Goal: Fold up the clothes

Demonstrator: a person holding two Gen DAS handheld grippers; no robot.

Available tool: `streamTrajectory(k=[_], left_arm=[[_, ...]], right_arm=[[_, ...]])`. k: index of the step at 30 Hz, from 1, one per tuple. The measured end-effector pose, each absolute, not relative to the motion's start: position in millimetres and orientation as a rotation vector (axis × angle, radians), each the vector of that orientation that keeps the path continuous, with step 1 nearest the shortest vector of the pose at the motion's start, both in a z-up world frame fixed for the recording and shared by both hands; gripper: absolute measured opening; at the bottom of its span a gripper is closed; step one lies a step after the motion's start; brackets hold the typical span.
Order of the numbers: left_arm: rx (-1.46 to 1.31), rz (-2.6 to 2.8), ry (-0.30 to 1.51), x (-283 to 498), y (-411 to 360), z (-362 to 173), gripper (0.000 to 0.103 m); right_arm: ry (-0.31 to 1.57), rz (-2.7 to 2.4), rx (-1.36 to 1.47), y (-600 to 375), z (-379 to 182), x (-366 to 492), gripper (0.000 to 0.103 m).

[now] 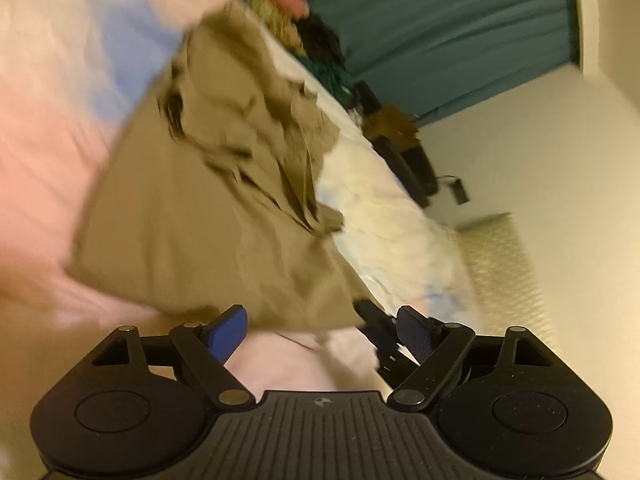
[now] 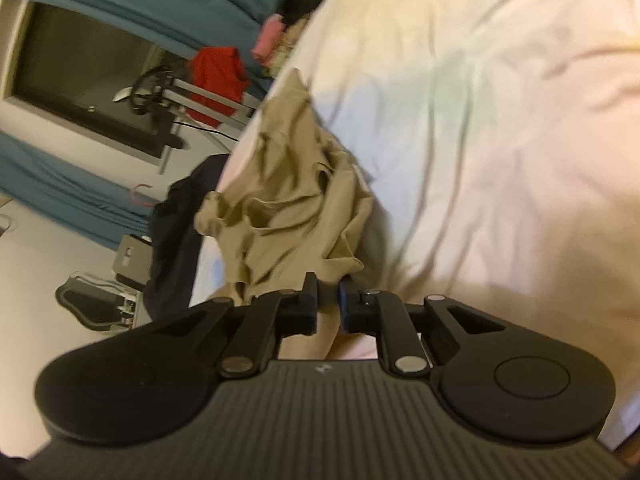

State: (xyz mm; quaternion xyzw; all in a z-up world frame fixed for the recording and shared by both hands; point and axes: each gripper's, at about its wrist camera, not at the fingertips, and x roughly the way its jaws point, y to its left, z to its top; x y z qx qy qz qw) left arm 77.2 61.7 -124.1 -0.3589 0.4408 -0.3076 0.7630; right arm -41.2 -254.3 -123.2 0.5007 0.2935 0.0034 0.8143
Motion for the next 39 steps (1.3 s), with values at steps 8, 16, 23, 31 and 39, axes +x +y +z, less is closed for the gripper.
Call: streamTrajectory(k=[8,16,23,31,39], left_arm=[[-1.023,-0.655,1.097,110,36,-174,0.084],[-1.021,-0.448,0.976,107,60,-174,0.076],[-0.923,-0.342,0.830,90,72,-157,0.049],[-0.934,-0.375,0.845,88,74,-160,0.038],[-0.964,-0.324,0.927,100,82,-179,0.020]], right_arm=[[0.525,0.055,1.090,-256,-112,-37,0.010],[0.465,0.084,1.115,-261,-106,-36,0.009],[0.505,0.068,1.139,-262,-117,-37,0.009],[0.564,0.031,1.190,-266,-130,-40,0.009],[0.619,0.001,1.246,-272,-138,-40,0.013]])
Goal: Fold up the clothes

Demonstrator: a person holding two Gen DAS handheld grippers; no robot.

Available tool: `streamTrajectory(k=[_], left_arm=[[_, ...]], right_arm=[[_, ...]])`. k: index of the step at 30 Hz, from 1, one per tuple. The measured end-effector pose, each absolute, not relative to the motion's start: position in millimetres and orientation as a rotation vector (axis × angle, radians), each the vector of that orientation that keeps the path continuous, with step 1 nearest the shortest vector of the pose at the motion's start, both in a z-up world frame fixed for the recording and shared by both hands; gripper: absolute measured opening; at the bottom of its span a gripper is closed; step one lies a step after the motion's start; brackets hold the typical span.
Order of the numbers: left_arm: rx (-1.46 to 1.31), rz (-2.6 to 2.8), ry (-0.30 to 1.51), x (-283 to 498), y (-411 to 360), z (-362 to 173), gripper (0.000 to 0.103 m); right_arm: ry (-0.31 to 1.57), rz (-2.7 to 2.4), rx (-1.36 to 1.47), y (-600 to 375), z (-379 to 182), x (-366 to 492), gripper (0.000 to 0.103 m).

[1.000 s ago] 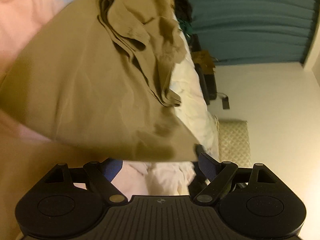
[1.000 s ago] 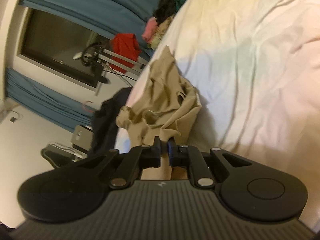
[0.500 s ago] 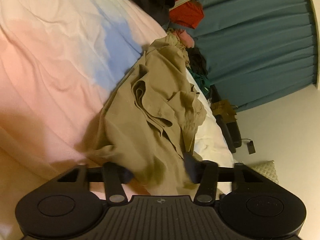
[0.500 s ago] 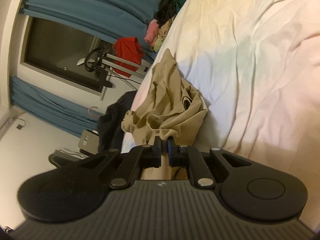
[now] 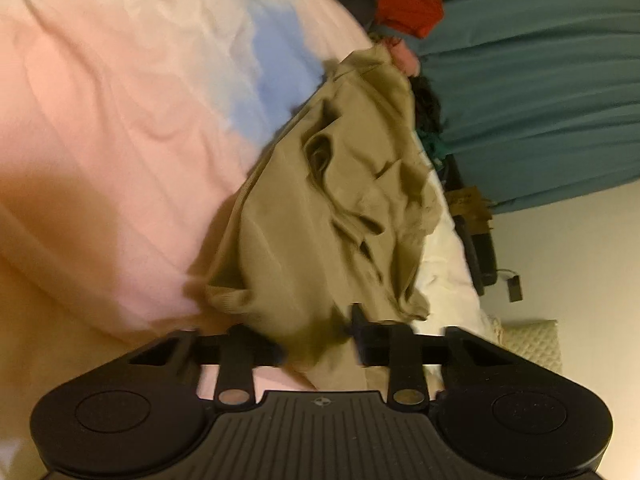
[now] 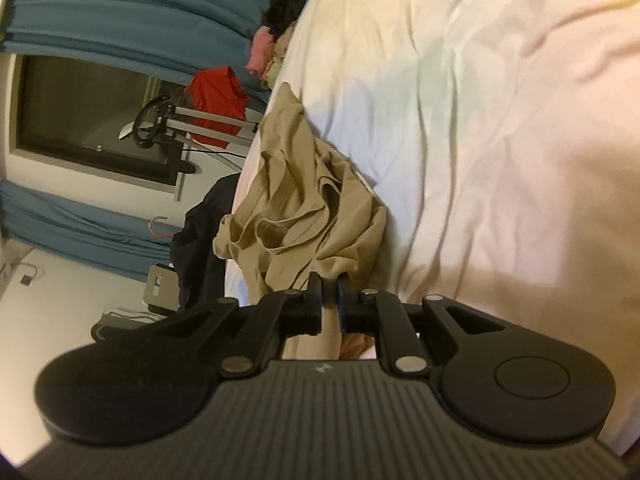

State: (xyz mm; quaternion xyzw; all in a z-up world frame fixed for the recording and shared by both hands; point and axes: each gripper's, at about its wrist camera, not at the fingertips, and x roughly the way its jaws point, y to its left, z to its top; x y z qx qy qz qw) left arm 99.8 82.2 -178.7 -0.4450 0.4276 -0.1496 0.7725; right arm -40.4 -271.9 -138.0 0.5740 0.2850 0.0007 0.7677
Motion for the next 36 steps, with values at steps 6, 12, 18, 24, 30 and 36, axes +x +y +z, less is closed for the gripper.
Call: streamTrajectory(k=[6,12,18,24,30,36], left_arm=[[-1.007,-0.430,0.800,98,77,-166,0.013],[-1.056,-0.435,0.790,113,71,-172,0.012],[-1.062,-0.453,0.764,113,81,-155,0.012],[-1.062,-0.480,0.758,108,87,-145,0.012],[-1.080,-0.480,0.763,105,93,-144,0.011],[-1.106,-0.462,0.773,99,101,-146,0.011]], right_arm=[[0.568,0.000,1.180,-265,-121,-45,0.087],[0.554,0.076,1.234,-255,-118,-45,0.087],[0.558,0.086,1.240,-235,-114,-50,0.087],[0.679,0.228,1.329,-212,-134,-33,0.087],[0.744,0.245,1.434,-191,-164,-12,0.087],[0.571,0.013,1.347,-228,-154,-27,0.082]])
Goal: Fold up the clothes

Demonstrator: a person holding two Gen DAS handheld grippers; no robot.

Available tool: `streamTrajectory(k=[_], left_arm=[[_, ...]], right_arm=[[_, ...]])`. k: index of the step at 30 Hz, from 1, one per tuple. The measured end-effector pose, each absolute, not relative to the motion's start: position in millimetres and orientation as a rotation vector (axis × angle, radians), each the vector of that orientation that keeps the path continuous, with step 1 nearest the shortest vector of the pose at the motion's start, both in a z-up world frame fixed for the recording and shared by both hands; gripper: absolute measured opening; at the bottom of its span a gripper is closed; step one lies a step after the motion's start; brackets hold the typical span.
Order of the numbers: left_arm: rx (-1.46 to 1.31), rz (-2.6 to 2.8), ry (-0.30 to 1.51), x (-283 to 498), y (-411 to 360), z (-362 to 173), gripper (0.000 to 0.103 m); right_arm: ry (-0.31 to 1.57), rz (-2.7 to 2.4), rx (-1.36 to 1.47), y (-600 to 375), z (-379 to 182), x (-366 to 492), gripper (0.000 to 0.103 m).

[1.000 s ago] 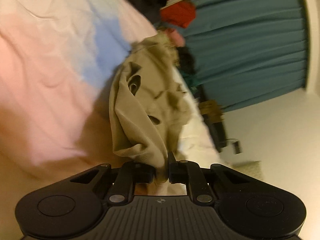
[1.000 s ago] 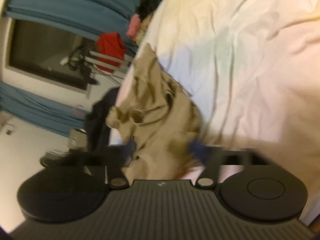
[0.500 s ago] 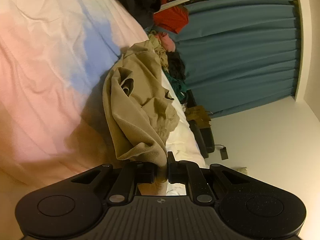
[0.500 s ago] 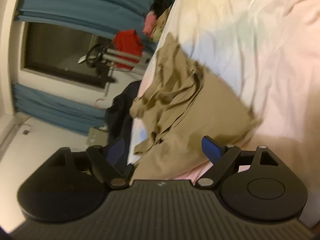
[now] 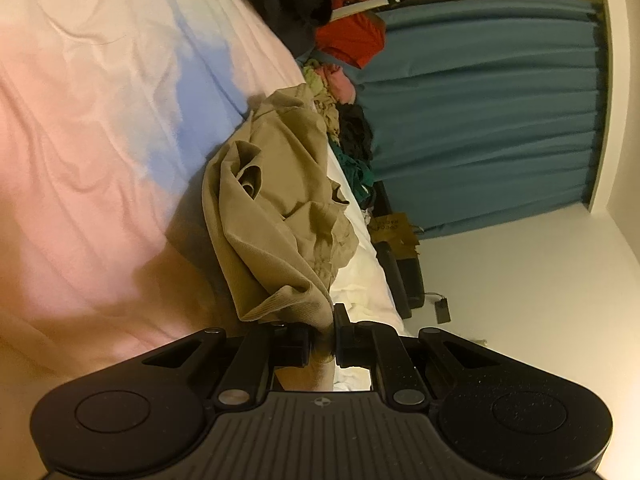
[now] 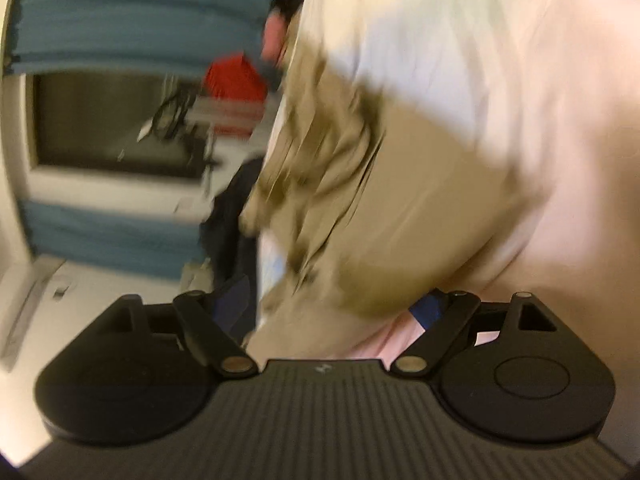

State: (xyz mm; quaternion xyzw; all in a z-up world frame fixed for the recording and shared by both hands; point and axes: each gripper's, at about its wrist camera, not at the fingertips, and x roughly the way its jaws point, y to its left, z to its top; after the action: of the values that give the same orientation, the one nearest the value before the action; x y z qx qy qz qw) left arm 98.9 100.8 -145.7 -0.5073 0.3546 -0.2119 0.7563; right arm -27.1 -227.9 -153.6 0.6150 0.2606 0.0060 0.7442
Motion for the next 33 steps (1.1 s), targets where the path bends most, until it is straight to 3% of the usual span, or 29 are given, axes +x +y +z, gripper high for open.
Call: streamTrajectory(k=[5,7,9,12,16,18,19,33], left_arm=[[-1.117,-0.434,0.800,95,104,-151,0.010],[-1.122,-0.425,0.804,94,105,-153,0.012],[-1.111,-0.406,0.813,95,105,-156,0.020],[-1.110,-0.379,0.845,100,104,-164,0.033],[-1.136,-0.341,0.855,101,107,-170,0.031],[-1.140,-0.342,0.838,100,108,-168,0.013],[-1.142,-0.343,0.830,100,108,-167,0.010],[-1.107,-0.430,0.605,49,118,-77,0.005]], right_arm=[[0.544,-0.151,1.313,-251,-157,-51,0.048],[0.549,-0.162,1.313,-252,-159,-52,0.044],[0.562,-0.181,1.267,-251,-157,-52,0.028],[0.582,-0.195,1.182,-247,-155,-51,0.015],[0.557,-0.176,1.150,-245,-149,-53,0.012],[0.534,-0.163,1.122,-241,-142,-50,0.012],[0.521,-0.156,1.096,-240,-138,-49,0.012],[0.299,-0.013,0.995,-236,-39,-74,0.009]])
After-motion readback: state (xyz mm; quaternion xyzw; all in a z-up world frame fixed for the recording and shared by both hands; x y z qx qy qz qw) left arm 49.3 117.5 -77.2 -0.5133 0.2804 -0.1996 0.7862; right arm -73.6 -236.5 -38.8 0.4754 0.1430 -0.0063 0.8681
